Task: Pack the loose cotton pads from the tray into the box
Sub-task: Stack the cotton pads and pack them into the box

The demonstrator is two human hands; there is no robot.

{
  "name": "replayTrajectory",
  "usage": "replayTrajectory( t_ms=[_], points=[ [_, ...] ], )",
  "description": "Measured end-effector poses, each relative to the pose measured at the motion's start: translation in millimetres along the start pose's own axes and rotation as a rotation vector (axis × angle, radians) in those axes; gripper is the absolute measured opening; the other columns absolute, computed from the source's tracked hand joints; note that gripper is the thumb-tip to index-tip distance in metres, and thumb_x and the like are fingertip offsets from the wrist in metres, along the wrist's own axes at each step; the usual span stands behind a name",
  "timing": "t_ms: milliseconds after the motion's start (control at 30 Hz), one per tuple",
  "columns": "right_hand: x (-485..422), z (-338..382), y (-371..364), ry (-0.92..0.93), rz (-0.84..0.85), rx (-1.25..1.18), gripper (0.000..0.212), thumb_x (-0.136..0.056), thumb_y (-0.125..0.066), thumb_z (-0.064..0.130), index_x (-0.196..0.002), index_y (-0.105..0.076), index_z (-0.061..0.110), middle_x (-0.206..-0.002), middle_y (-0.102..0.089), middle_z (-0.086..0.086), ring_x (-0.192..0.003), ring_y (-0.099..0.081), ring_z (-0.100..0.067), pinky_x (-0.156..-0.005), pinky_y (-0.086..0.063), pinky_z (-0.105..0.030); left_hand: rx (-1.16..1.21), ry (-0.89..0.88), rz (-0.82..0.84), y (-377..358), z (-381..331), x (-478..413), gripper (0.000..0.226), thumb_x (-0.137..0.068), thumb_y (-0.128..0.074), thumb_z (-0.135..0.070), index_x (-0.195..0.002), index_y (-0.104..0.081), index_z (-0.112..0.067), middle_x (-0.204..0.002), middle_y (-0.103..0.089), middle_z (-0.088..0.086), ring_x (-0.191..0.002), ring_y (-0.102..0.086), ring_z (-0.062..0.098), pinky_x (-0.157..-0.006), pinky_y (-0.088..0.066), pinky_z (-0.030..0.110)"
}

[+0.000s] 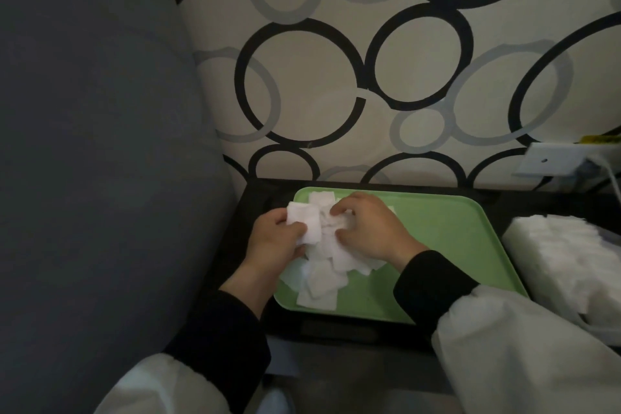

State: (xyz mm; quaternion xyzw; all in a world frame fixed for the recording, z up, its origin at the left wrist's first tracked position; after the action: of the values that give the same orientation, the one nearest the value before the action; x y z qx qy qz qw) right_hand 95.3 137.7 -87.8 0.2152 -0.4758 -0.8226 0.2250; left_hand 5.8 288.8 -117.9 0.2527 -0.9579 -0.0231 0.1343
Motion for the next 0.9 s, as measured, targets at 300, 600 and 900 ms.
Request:
replayTrajectory(
  t_ms=[300, 600, 900],
  points=[
    [-2.1, -13.2, 0.2, -0.030, -0.004, -0.144, 0.020, -0.088, -0.070, 0.032, -0.106, -0.070, 0.025, -0.104, -0.061, 0.011, -0.087, -0.054, -0.002, -0.077, -0.045, -0.019, 0.001, -0.012, -0.014, 0.3, -3.0, 0.3, 0.026, -0.094, -0.061, -0.009, -0.118, -0.065, -0.016, -0.110, -0.066, 0.004, -0.097, -0.065, 0.020, -0.072, -0.056, 0.032],
    [-4.6, -8.1, -7.0, -0.037, 0.027, -0.129, 0.030, -0.083, -0.074, 0.029, -0.111, -0.069, 0.020, -0.109, -0.061, 0.006, -0.094, -0.056, -0.008, -0.084, -0.046, -0.021, 0.037, -0.003, -0.019, 6.3, -0.8, 2.3, 0.027, -0.093, -0.061, -0.008, -0.118, -0.066, -0.016, -0.109, -0.067, 0.004, -0.099, -0.066, 0.020, -0.069, -0.055, 0.029],
    [-7.4, -9.8, -3.3, -0.051, 0.001, -0.196, 0.016, -0.091, -0.063, 0.027, -0.100, -0.075, 0.021, -0.097, -0.066, 0.009, -0.086, -0.061, -0.007, -0.084, -0.053, -0.030, 0.018, -0.013, -0.031, 12.5, 1.1, 0.4, 0.028, -0.092, -0.061, -0.008, -0.119, -0.067, -0.016, -0.109, -0.067, 0.004, -0.100, -0.065, 0.021, -0.071, -0.056, 0.030]
  ],
)
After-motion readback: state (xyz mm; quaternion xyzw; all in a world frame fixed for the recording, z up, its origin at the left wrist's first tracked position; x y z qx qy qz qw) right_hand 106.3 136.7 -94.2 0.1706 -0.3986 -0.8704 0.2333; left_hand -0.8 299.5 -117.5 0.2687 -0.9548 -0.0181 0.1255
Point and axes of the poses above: each hand's wrist, its own x-axis away from the middle knuckle, its own y-axis out of the back of the hand, z = x × y, the point moved 9 cm from there along -x, towards the middle knuckle
